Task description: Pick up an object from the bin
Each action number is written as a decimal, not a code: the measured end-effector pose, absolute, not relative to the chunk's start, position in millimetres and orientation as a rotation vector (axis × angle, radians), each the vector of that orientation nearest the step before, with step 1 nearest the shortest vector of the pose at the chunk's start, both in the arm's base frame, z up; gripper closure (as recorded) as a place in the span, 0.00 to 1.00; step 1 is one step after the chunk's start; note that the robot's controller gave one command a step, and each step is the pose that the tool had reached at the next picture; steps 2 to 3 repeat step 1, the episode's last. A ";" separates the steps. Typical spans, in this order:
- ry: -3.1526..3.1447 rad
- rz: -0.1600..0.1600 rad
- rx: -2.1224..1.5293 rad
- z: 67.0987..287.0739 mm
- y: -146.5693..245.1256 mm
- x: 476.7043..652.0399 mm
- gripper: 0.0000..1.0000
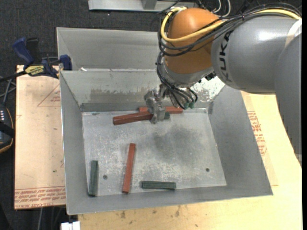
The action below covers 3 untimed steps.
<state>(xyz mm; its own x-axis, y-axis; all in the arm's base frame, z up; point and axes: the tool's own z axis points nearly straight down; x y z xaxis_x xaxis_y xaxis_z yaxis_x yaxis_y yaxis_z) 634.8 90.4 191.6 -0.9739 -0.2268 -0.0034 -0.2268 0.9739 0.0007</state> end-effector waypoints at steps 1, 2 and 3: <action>3.034 -0.001 -0.772 322.4 85.2 627.1 1.00; 3.034 -0.001 -0.772 322.4 85.2 627.1 1.00; 3.034 -0.001 -0.772 322.4 85.2 627.1 1.00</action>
Offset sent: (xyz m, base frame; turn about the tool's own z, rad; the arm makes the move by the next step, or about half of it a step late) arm 0.0000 0.0000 0.0000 0.0000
